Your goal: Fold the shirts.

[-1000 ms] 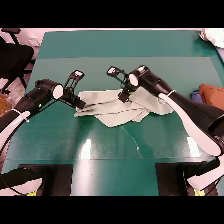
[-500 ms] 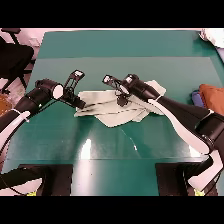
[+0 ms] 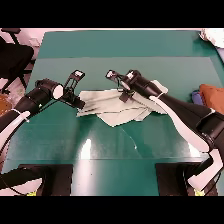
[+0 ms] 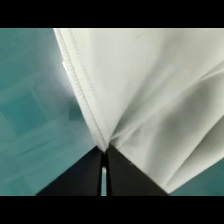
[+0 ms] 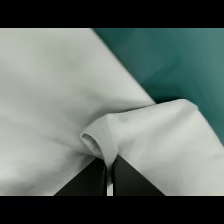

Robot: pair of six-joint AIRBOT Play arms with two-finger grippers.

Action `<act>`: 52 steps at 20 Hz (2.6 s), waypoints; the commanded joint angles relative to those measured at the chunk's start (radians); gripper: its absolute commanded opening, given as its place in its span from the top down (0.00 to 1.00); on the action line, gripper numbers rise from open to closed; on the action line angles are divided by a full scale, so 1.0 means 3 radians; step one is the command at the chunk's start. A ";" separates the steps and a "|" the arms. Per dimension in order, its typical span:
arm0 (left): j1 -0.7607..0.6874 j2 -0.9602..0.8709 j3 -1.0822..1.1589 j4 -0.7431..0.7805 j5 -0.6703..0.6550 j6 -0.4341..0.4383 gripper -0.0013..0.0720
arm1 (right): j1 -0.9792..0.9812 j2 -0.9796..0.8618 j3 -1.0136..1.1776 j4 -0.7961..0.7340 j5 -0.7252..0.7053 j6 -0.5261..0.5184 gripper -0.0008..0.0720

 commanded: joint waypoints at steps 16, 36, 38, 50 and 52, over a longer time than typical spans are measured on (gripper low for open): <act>-0.0001 0.0001 0.0001 0.0305 -0.0066 -0.0028 0.95 | -0.0343 0.0024 0.0975 0.0435 0.0881 -0.0198 0.96; -0.0001 0.0001 0.0001 0.0275 -0.0086 -0.0027 0.95 | -0.0716 0.0009 0.1012 0.1280 0.1128 -0.0563 0.57; -0.0001 0.0001 0.0001 0.0275 -0.0084 -0.0027 0.95 | -0.0746 -0.0015 0.1011 0.1320 0.1155 -0.0566 0.57; -0.0001 0.0001 0.0001 0.0264 -0.0036 -0.0027 0.95 | -0.0308 -0.0434 0.1005 0.1564 0.0827 -0.0614 0.36; -0.0001 0.0001 0.0001 0.0264 -0.0038 -0.0027 0.95 | -0.0242 -0.0504 0.1003 0.1481 0.0868 -0.0609 0.36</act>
